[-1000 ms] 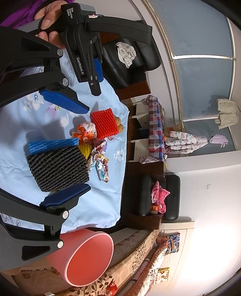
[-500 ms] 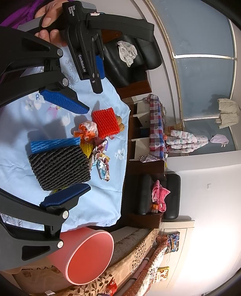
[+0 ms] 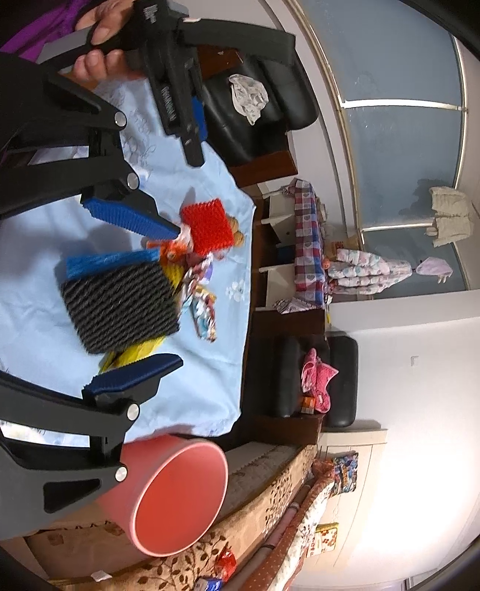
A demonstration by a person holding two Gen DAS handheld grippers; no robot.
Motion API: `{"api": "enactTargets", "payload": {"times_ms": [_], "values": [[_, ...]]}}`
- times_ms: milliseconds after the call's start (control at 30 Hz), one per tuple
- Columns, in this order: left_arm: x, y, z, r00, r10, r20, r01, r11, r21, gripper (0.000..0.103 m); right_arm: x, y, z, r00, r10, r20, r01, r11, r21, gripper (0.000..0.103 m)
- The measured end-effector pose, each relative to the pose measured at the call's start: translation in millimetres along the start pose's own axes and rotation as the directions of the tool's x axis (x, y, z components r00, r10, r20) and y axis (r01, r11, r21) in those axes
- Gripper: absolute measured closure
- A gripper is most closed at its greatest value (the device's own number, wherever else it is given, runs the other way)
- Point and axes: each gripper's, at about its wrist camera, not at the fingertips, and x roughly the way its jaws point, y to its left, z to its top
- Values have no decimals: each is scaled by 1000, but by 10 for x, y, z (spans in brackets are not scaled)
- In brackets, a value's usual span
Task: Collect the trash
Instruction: 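Grasp the black foam net with the right gripper while the left gripper grasps the blue foam net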
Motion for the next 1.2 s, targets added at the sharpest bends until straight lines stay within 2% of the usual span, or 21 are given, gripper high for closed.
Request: {"api": "enactTargets", "payload": {"times_ms": [200, 367, 467, 633, 767, 1000, 1133, 1200], "values": [[14, 10, 22, 999, -50, 1, 50, 999, 1, 54, 86, -51, -126, 996, 36, -84, -37, 999, -8, 45], [35, -29, 17, 997, -80, -8, 80, 996, 27, 54, 248, 9, -162, 985, 81, -155, -84, 996, -15, 46], [56, -65, 23, 995, -103, -14, 104, 993, 48, 54, 368, 87, -195, 979, 75, -192, -86, 995, -51, 46], [121, -113, 6, 988, -148, -39, 151, 986, 74, 54, 549, 95, -256, 967, 59, -249, -74, 996, -48, 63], [170, -163, 6, 982, -181, -63, 186, 978, 98, 54, 615, -5, -282, 960, 67, -271, -69, 998, 1, 90], [195, -406, -31, 955, -272, -118, 289, 942, 169, 54, 471, -122, -227, 972, 82, -222, -74, 996, 42, 93], [267, -648, -78, 929, -321, -184, 357, 909, 217, 54, 390, -183, -231, 975, 78, -207, -69, 996, 51, 93], [321, -733, -112, 922, -321, -217, 368, 900, 232, 54, 363, -200, -241, 976, 74, -203, -65, 997, 50, 93]]}}
